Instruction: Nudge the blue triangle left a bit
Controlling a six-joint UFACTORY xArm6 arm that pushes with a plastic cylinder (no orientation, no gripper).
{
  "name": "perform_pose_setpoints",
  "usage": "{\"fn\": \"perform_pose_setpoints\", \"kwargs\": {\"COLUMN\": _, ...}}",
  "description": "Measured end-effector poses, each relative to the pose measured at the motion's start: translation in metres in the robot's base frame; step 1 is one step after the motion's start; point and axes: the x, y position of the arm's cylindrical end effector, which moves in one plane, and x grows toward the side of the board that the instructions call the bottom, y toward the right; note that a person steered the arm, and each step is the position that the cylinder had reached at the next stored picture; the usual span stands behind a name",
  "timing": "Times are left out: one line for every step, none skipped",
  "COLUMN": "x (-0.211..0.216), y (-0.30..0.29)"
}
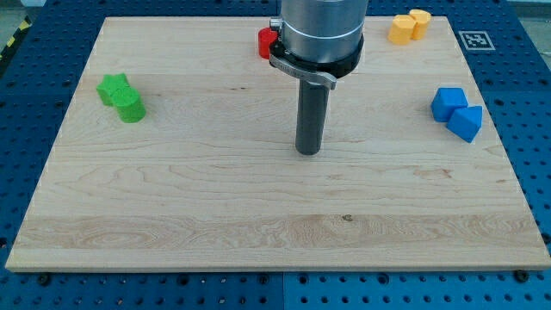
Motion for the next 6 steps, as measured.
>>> {"fn": "perform_pose_setpoints", "kwargs": {"x": 0.010, "y": 0.030}}
{"fn": "perform_pose_setpoints", "kwargs": {"x": 0.041, "y": 0.083}}
{"fn": "perform_pose_setpoints", "kwargs": {"x": 0.054, "y": 0.148}}
{"fn": "perform_pose_setpoints", "kwargs": {"x": 0.057, "y": 0.230}}
{"fn": "perform_pose_setpoints", "kwargs": {"x": 0.061, "y": 0.305}}
{"fn": "perform_pose_setpoints", "kwargs": {"x": 0.060, "y": 0.308}}
